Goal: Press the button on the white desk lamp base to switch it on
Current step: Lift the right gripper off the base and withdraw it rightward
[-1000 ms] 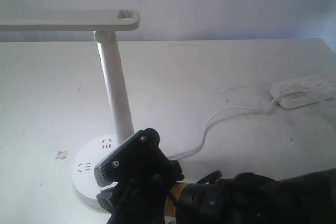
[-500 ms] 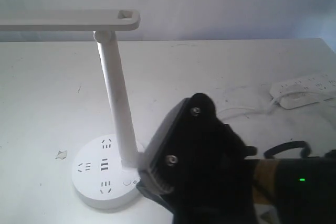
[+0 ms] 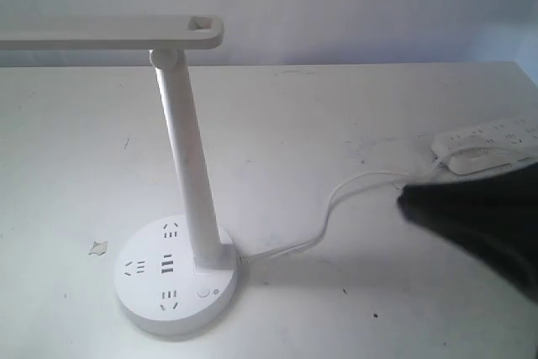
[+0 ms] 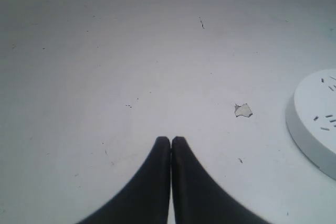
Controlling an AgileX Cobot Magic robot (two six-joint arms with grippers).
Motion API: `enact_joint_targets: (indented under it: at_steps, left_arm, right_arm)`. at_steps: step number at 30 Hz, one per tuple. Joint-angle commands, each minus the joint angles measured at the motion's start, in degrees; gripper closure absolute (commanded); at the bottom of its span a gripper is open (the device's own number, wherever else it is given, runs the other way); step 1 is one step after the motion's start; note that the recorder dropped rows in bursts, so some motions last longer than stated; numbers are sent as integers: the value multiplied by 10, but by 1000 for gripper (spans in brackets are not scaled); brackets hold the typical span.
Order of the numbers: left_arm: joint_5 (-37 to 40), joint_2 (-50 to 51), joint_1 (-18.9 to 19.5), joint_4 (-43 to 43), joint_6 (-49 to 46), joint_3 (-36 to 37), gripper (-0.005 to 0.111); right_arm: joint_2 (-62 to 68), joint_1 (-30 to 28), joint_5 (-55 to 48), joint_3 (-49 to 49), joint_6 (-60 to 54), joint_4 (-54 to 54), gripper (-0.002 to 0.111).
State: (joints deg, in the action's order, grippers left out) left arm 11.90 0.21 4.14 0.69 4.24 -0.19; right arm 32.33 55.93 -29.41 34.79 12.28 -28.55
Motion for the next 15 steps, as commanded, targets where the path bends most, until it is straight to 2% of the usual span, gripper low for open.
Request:
enact_joint_targets:
  at_steps: [1, 5, 7, 12, 15]
  left_arm:
    - [-4, -2, -3, -2, 2, 2, 107]
    - [-4, -2, -3, -2, 2, 2, 107]
    - [-4, -2, -3, -2, 2, 2, 107]
    - [-4, -2, -3, -2, 2, 2, 107]
    - [-4, -2, -3, -2, 2, 2, 107]
  right_arm:
    - [-47, 0, -21, -2, 227, -234, 108]
    - [-66, 0, -66, -2, 399, -405, 108]
    - [-67, 0, -84, -2, 435, -438, 108]
    - [-67, 0, -99, -3, 445, -405, 108]
    - [-67, 0, -60, -24, 444, -392, 108]
